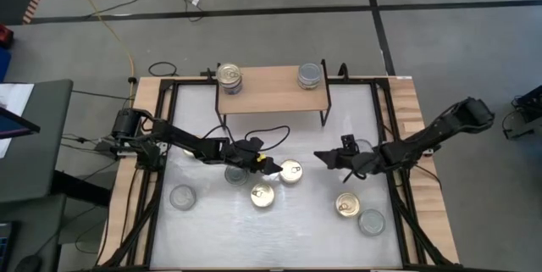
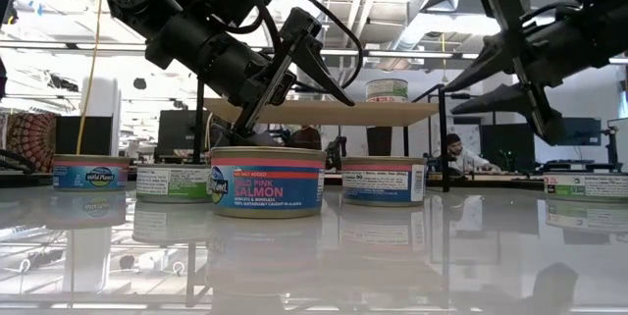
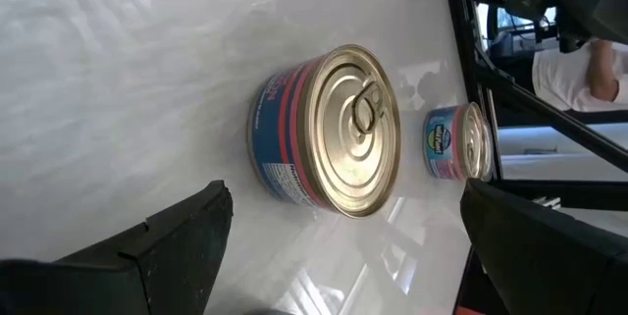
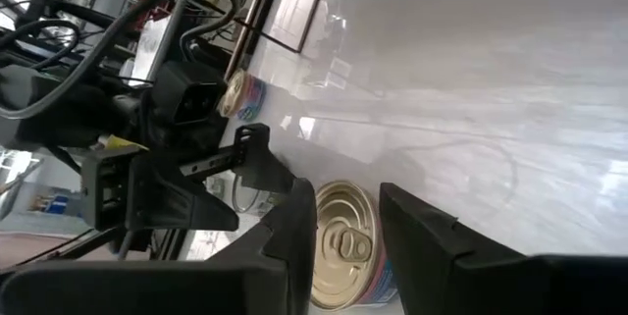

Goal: Stack canned seafood by type on shelf
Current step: Put the blue pink tuna can on the shelf aligned with the stacked blue pink tuna cans

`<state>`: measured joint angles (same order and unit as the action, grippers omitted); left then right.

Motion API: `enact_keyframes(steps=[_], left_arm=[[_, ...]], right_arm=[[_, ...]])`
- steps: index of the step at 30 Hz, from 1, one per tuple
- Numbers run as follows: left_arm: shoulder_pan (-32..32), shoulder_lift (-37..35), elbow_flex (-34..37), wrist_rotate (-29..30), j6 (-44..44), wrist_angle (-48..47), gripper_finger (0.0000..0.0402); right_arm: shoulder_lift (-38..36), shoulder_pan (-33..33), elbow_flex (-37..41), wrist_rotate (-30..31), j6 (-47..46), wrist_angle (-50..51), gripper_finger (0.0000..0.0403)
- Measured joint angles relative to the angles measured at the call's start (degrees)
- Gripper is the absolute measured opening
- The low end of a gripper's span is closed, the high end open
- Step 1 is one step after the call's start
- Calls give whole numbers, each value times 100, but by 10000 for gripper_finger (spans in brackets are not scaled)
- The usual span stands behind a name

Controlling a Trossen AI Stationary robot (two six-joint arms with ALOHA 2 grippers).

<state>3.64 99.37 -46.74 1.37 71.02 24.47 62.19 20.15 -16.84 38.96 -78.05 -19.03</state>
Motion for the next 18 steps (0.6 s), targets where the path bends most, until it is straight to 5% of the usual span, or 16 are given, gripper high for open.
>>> enact_keyframes(steps=[11,18], left_arm=[[13,0,0,2,58,3,382],[13,0,0,2,76,9,382]], right_arm=[[3,8,0,-2,-102,101,239],[1,97,-5,-8,-105,90,248]])
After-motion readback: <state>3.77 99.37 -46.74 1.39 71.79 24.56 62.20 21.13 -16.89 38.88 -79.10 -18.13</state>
